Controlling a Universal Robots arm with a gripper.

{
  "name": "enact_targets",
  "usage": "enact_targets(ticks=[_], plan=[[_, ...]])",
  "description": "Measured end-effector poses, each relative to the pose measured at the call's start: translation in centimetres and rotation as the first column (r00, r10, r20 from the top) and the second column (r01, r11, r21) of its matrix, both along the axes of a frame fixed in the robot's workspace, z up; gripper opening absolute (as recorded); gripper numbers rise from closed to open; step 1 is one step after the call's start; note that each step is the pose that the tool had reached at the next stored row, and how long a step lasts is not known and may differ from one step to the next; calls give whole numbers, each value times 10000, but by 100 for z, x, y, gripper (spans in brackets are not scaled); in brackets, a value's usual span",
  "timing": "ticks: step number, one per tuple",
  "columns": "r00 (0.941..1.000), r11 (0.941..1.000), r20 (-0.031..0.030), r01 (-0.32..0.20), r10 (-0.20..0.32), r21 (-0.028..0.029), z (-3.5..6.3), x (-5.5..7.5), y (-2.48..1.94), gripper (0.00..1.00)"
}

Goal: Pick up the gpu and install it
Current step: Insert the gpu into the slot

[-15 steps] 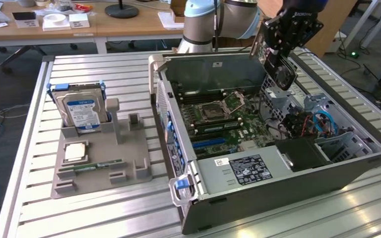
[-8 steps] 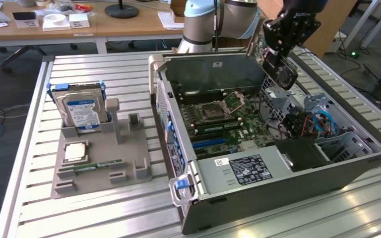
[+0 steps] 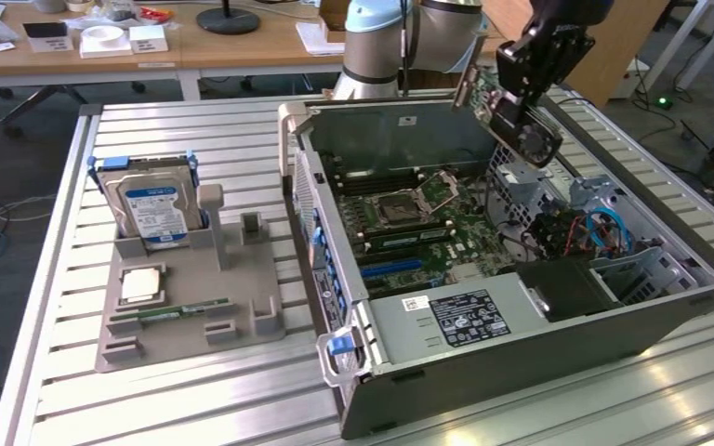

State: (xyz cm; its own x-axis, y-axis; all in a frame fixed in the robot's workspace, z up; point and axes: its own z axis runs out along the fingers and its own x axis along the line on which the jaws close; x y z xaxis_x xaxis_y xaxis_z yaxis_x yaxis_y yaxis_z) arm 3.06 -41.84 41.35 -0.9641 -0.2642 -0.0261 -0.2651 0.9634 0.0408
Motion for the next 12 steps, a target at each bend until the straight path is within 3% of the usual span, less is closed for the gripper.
enact_targets(ticks=[6,12], plan=[[9940,9940,0,-1092,1092,0,-5,0,0,26],[9761,9761,0,-2173,2173,0,-9,0,0,26]])
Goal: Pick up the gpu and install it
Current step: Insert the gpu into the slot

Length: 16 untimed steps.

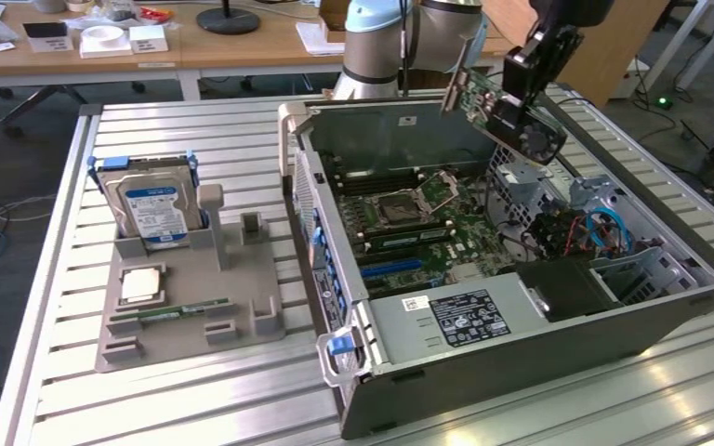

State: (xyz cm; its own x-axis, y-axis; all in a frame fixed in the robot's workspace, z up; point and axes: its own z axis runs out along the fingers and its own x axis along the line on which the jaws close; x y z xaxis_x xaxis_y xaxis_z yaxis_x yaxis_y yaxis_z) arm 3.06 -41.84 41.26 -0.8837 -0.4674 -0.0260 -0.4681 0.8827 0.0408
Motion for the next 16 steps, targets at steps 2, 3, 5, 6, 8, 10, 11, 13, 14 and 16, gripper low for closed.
enact_targets(ticks=[2,3,5,6,8,10,11,13,14,16], plan=[[9994,9994,0,-360,360,0,-1,0,0,26],[9985,9985,0,-539,539,0,-2,0,0,26],[9960,9960,0,-898,898,0,-4,0,0,26],[9944,9944,0,-1055,1055,0,-5,0,0,26],[9905,9905,0,-1375,1375,0,-7,0,0,26],[9856,9856,0,-1694,1694,0,-9,0,0,26],[9824,9824,0,-1869,1869,0,-10,0,0,26],[9755,9755,0,-2201,2201,-1,-11,0,0,26],[9717,9717,0,-2363,2363,0,-12,0,0,26],[9632,9632,0,-2686,2686,0,-14,0,0,26]])
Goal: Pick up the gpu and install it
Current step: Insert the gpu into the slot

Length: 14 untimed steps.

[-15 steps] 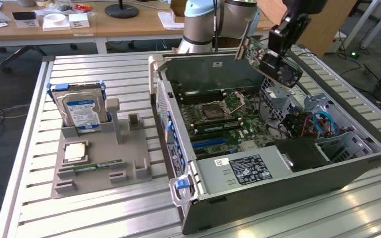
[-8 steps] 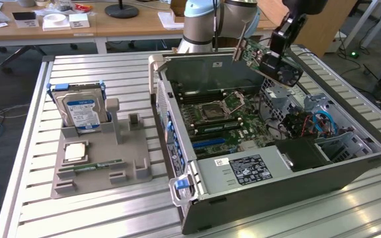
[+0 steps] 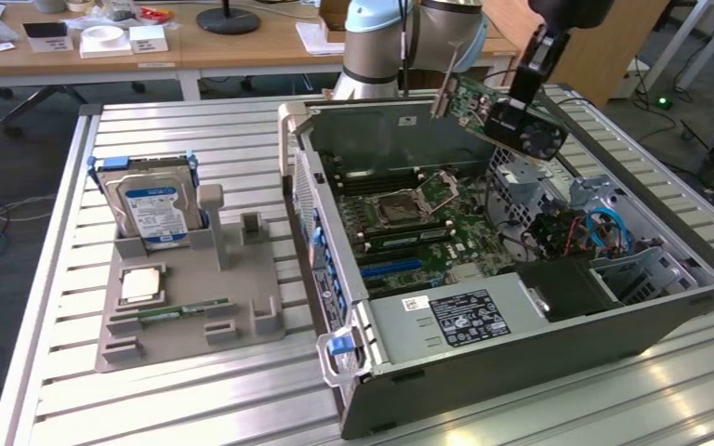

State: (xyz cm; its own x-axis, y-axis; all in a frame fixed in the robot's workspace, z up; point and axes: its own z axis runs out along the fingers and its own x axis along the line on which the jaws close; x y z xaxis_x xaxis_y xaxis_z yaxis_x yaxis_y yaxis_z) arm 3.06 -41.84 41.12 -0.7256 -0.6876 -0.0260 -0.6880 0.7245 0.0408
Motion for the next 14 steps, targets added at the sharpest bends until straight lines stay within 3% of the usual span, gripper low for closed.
enact_targets(ticks=[7,14], plan=[[9930,9930,0,-1182,1182,0,-6,0,0,26],[9722,9722,1,-2343,2343,0,-12,0,0,26]])
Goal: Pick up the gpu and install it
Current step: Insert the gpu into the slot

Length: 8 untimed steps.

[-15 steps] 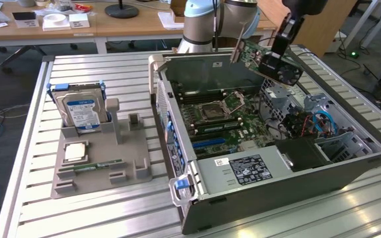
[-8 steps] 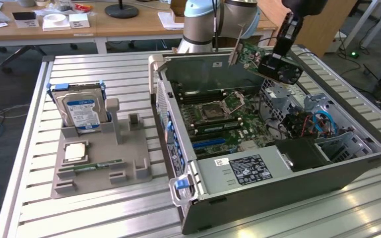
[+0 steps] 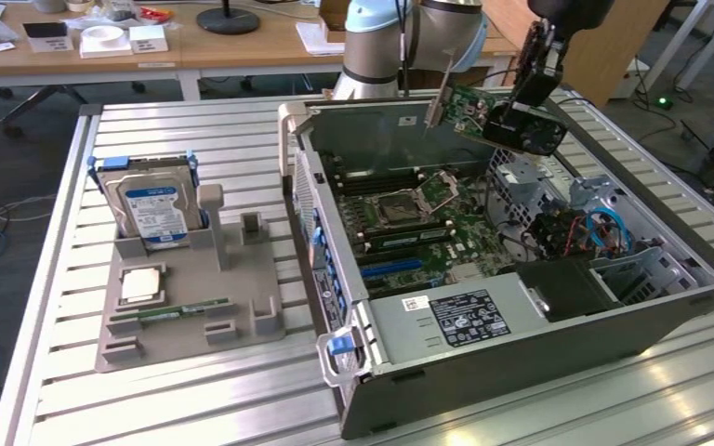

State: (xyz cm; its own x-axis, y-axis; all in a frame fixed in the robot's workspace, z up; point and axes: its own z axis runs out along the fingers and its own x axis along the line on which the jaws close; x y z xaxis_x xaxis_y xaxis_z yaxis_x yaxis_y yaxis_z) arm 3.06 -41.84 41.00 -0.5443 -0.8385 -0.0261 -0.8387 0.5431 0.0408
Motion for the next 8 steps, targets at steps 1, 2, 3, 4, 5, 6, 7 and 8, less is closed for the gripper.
enact_targets(ticks=[1,2,3,4,5,6,7,8], plan=[[9999,9999,-1,-165,165,0,-1,0,0,26],[9994,9994,0,-332,332,0,-2,0,0,26],[9987,9987,0,-508,508,0,-3,0,0,26],[9976,9976,0,-688,688,0,-4,0,0,26],[9963,9963,0,-864,864,0,-5,0,0,26],[9946,9946,0,-1037,1037,0,-5,0,0,26],[9925,9925,0,-1221,1221,0,-6,0,0,26],[9902,9902,0,-1394,1394,0,-7,0,0,26]])
